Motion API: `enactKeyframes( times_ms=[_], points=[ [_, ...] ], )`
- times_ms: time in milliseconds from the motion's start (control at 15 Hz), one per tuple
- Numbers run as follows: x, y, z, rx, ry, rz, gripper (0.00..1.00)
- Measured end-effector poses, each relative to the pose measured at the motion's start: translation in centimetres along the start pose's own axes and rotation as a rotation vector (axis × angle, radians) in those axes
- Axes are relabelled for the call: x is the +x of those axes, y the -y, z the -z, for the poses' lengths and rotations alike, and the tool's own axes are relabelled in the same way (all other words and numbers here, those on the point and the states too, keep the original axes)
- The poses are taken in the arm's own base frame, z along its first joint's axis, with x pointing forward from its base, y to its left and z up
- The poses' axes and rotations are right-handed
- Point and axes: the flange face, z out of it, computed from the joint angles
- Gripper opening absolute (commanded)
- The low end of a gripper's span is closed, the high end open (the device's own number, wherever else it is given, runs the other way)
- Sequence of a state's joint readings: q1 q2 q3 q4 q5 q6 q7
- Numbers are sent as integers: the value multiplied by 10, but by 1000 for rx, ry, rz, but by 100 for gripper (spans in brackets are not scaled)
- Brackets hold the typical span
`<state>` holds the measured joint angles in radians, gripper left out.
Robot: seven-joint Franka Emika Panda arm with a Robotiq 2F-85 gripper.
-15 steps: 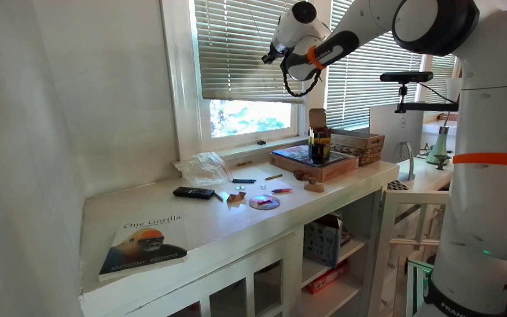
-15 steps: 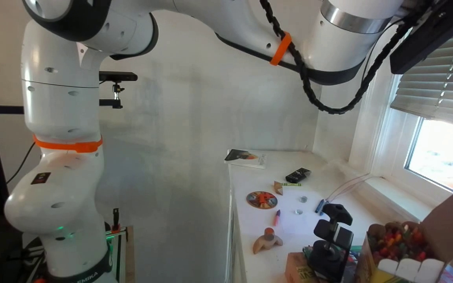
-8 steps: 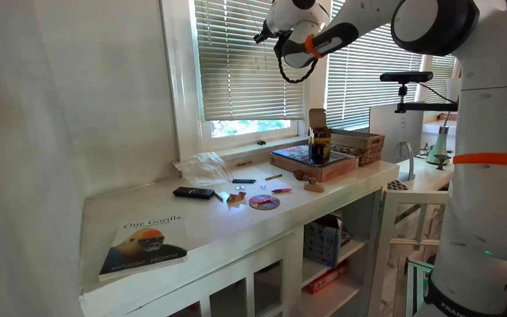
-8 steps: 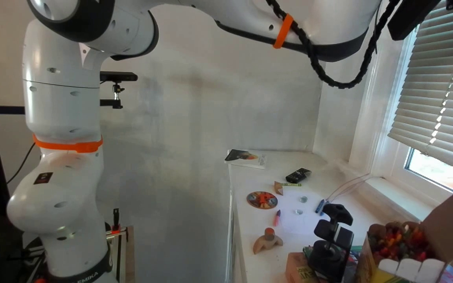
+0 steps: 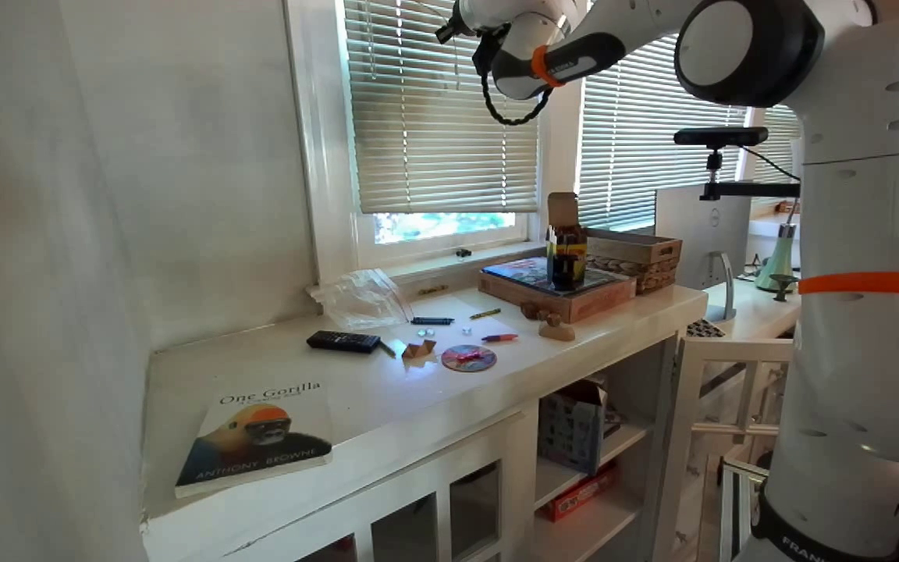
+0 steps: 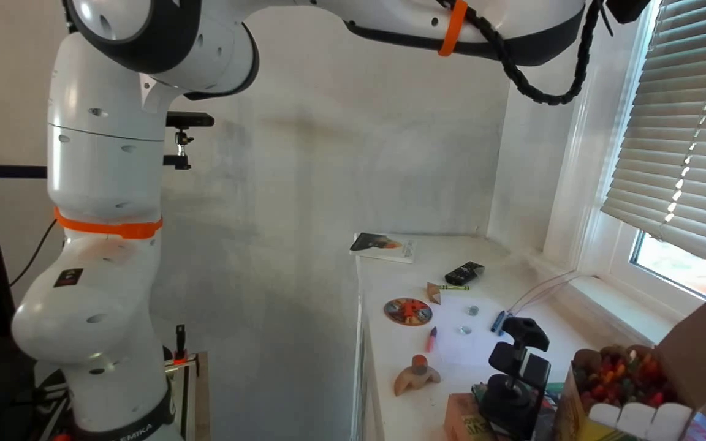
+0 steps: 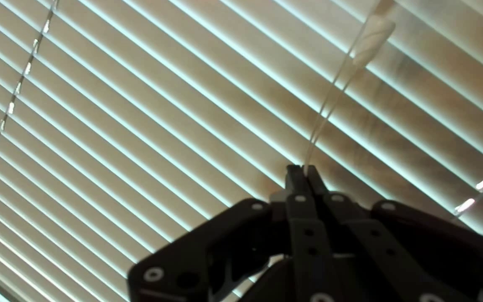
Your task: Close the blinds
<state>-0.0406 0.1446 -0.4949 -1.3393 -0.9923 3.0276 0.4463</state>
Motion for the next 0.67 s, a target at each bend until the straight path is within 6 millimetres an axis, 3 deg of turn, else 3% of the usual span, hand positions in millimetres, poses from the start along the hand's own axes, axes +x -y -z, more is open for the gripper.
enactKeyframes(
  times_ms=[267, 667],
  points=[
    [-12, 4, -11, -11, 21, 27, 0],
    [-52, -16, -31, -65, 91, 71, 0]
  ],
)
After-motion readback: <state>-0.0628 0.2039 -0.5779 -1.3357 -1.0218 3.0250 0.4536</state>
